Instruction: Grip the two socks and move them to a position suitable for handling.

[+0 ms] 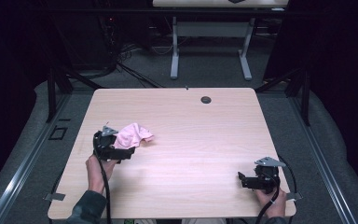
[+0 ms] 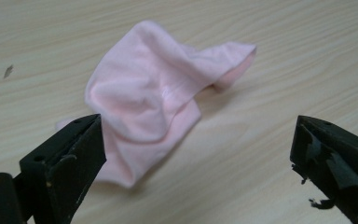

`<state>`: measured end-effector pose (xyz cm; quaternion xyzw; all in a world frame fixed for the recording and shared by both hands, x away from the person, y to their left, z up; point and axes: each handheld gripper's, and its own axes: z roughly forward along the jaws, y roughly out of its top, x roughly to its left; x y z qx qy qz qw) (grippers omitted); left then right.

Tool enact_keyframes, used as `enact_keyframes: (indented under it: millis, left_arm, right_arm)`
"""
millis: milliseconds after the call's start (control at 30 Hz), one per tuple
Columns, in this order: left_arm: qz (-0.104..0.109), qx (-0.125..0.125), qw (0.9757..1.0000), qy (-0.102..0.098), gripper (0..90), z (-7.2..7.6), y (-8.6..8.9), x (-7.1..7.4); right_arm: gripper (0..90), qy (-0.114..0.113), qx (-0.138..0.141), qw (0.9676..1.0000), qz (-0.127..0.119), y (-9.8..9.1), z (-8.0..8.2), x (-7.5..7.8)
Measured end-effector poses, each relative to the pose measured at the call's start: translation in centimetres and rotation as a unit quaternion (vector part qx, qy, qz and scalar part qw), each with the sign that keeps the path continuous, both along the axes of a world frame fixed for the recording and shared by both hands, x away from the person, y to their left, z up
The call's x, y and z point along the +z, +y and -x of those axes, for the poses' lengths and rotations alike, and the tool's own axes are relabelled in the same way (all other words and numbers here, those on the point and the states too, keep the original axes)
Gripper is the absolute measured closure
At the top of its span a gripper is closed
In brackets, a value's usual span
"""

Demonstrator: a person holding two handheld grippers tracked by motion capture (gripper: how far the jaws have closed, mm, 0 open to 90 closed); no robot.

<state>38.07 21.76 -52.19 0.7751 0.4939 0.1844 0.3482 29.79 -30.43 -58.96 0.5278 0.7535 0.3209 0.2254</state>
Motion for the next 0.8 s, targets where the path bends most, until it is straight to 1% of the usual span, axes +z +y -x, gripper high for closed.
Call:
enact_keyframes:
  millis: [33, 67, 100, 133, 167, 200, 233, 267, 300, 333, 367, 400, 433, 467, 500, 533, 567, 600, 633, 667, 700, 733, 800]
  left_arm:
    - [-0.001, 0.000, 1.0000, 0.001, 3.7, -0.5, -0.4, 0.1]
    - [0.000, -0.004, 1.0000, 0.004, 5.7, -1.4, -1.2, 0.4]
    - [0.000, -0.004, 1.0000, 0.004, 6.8, -1.4, -1.2, 0.4]
    - [-0.004, -0.006, 0.9999, 0.008, 8.3, -2.3, -1.9, 0.6]
    - [-0.004, -0.006, 0.9999, 0.008, 9.7, -2.3, -1.9, 0.6]
    - [-0.004, -0.008, 0.9999, 0.011, 11.2, -2.8, -2.2, 0.6]
    - [-0.008, -0.006, 0.9999, 0.013, 11.2, -3.3, -2.6, 0.7]
    - [-0.007, -0.005, 0.9998, 0.016, 14.7, -3.8, -2.9, 0.7]
    - [-0.003, -0.003, 0.9997, 0.022, 14.7, -4.3, -3.1, 0.7]
    - [-0.008, 0.001, 0.9996, 0.025, 15.2, -4.8, -3.5, 0.6]
    - [-0.012, 0.006, 0.9993, 0.034, 17.8, -5.7, -3.9, 0.3]
    - [-0.012, 0.006, 0.9993, 0.034, 19.4, -5.7, -3.9, 0.3]
    - [-0.014, 0.009, 0.9989, 0.043, 19.4, -6.1, -4.1, 0.2]
    - [-0.022, 0.013, 0.9983, 0.052, 22.4, -6.7, -4.4, -0.4]
    - [-0.022, 0.013, 0.9983, 0.052, 23.6, -6.7, -4.4, -0.4]
    - [-0.018, 0.019, 0.9973, 0.068, 24.8, -7.2, -4.7, -0.9]
    - [-0.018, 0.019, 0.9973, 0.068, 28.8, -7.2, -4.7, -0.9]
    - [-0.026, 0.021, 0.9964, 0.077, 33.1, -7.6, -4.9, -1.3]
    - [-0.026, 0.021, 0.9964, 0.077, 36.6, -7.6, -4.9, -1.3]
    - [-0.027, 0.022, 0.9959, 0.083, 36.6, -7.7, -5.0, -1.5]
    - [-0.029, 0.022, 0.9955, 0.088, 42.1, -7.8, -5.2, -1.8]
    - [-0.033, 0.027, 0.9947, 0.093, 52.4, -8.0, -5.4, -2.2]
    - [-0.038, 0.030, 0.9935, 0.103, 62.5, -8.1, -5.5, -2.7]
  right_arm:
    - [4.6, 0.000, 0.000, 1.0000, 0.000, 0.0, 0.0, 0.0]
    - [5.0, -0.001, 0.000, 1.0000, 0.000, 0.0, 0.0, 0.0]
    - [5.0, -0.001, 0.000, 1.0000, 0.000, 0.0, 0.0, 0.0]
    - [5.3, -0.002, 0.000, 1.0000, 0.000, 0.0, 0.0, 0.0]
    - [5.3, -0.002, 0.000, 1.0000, 0.000, 0.0, 0.0, 0.0]
    - [5.7, -0.003, -0.001, 1.0000, -0.001, 0.0, 0.0, 0.0]
    - [5.7, -0.003, -0.001, 1.0000, -0.001, 0.0, 0.0, 0.0]
    - [6.1, -0.004, -0.001, 1.0000, 0.000, 0.0, 0.0, 0.0]
    - [6.1, -0.004, -0.001, 1.0000, 0.000, 0.0, 0.0, 0.0]
    - [6.3, -0.004, -0.001, 1.0000, -0.001, 0.0, 0.0, 0.0]
    - [6.5, -0.005, -0.003, 1.0000, 0.001, 0.0, 0.0, 0.0]
    - [6.5, -0.005, -0.003, 1.0000, 0.001, 0.0, 0.0, 0.0]
    - [6.5, -0.005, -0.003, 1.0000, 0.001, 0.0, 0.0, 0.0]
    - [6.7, -0.005, -0.002, 1.0000, 0.000, 0.1, 0.1, 0.0]
    - [6.7, -0.005, -0.002, 1.0000, 0.000, 0.1, 0.1, 0.0]
    - [7.1, -0.005, -0.001, 1.0000, 0.000, 0.0, 0.1, 0.0]
    - [7.1, -0.005, -0.001, 1.0000, 0.000, 0.0, 0.1, 0.0]
    - [7.2, -0.005, 0.001, 1.0000, 0.001, 0.0, 0.1, 0.0]
    - [7.2, -0.005, 0.001, 1.0000, 0.001, 0.0, 0.1, 0.0]
    - [7.3, -0.005, 0.001, 1.0000, 0.001, 0.0, 0.1, 0.0]
    - [7.3, -0.006, -0.001, 1.0000, 0.000, 0.1, 0.1, 0.0]
    - [7.6, -0.006, 0.000, 1.0000, 0.000, 0.1, 0.1, 0.0]
    - [8.3, -0.008, -0.002, 1.0000, 0.000, 0.1, 0.1, 0.0]
